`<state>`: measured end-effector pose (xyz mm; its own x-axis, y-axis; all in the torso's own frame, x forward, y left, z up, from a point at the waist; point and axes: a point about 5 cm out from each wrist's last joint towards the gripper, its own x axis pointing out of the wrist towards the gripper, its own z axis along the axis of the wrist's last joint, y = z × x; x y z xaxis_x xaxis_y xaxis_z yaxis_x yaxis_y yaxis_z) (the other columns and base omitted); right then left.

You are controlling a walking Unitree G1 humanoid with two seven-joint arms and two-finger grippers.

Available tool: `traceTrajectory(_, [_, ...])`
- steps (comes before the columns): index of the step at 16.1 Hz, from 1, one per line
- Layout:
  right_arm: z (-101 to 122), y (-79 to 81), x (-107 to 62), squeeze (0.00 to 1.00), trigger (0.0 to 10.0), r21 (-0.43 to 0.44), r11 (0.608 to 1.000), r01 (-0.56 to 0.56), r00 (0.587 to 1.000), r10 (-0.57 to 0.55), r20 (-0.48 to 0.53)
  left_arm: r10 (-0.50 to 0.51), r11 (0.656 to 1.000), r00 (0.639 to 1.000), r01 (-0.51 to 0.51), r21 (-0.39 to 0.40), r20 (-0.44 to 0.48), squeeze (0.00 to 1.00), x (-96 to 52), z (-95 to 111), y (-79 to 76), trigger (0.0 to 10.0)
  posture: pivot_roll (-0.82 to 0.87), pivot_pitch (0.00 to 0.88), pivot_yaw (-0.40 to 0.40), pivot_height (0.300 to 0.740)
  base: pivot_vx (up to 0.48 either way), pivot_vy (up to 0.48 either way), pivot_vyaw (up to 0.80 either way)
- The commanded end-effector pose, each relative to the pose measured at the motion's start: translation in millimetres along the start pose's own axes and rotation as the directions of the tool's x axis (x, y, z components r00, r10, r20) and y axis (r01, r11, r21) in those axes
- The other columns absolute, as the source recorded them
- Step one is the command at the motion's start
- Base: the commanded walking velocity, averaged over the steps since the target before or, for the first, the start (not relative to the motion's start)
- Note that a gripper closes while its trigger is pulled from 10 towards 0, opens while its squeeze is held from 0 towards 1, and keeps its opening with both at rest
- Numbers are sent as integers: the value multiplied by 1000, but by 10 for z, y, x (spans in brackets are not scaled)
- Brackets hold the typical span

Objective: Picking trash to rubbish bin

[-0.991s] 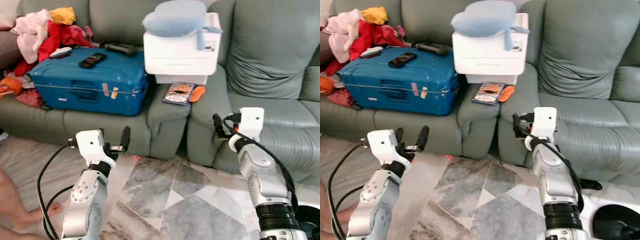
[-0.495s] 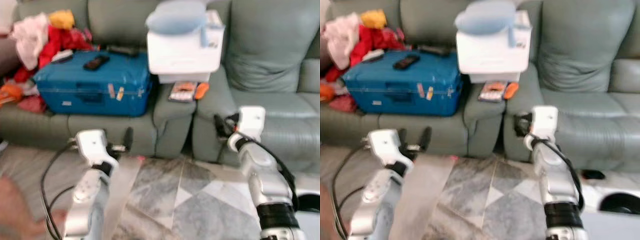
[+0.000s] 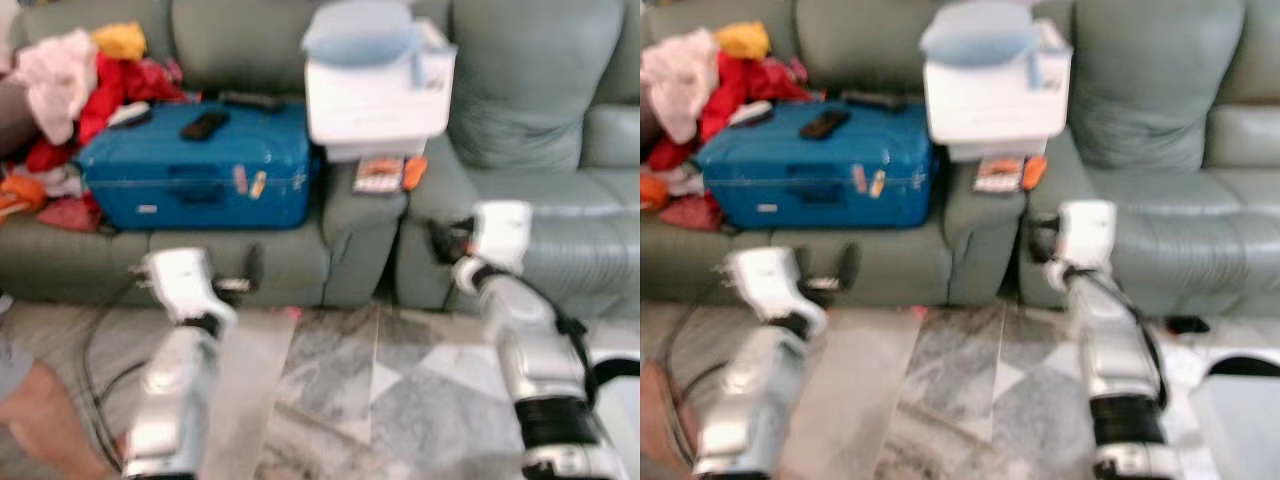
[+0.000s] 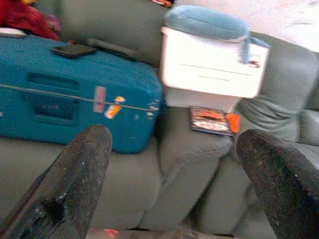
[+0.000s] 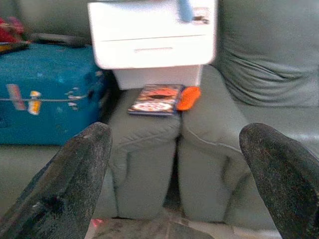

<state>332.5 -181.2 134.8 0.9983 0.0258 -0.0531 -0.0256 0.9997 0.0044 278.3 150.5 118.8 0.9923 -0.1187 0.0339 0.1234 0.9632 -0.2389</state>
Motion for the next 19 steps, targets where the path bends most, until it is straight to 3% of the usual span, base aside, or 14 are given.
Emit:
traceTrajectory(1, [89,74,41,0,10000,-5,1000,-28,999,28,28,19,1000,1000,-20,22,6,0,6,22,55,10000,31,22,-45,740,0,480,0])
traceTrajectory(2, [91,69,24,0,10000,-21,999,-41,999,41,24,30,1000,1000,-30,-8,-4,0,3,-18,50,10000,20,11,-58,740,0,480,0])
traceTrajectory(7, [117,70,77,0,10000,-29,998,-50,998,51,25,35,999,999,-34,-1,16,0,64,-28,10,10000,26,0,-87,740,0,471,0])
traceTrajectory(11, [118,178,132,0,10000,-17,996,-84,996,84,32,85,996,996,-86,33,35,0,87,-1,69,10000,64,0,-91,740,0,0,0])
traceTrajectory(14, [147,212,146,0,10000,-3,997,-74,996,74,55,91,995,995,-92,43,34,0,103,17,103,10000,57,0,-46,740,0,0,0])
traceTrajectory(16, [30,139,137,0,10000,55,998,-21,1000,20,15,84,994,995,-87,64,56,0,169,100,135,10000,64,0,-25,740,0,0,-794])
traceTrajectory(19, [42,192,141,0,10000,51,998,-31,999,30,28,101,992,992,-106,66,77,0,232,166,175,10000,66,0,-25,740,0,0,-788])
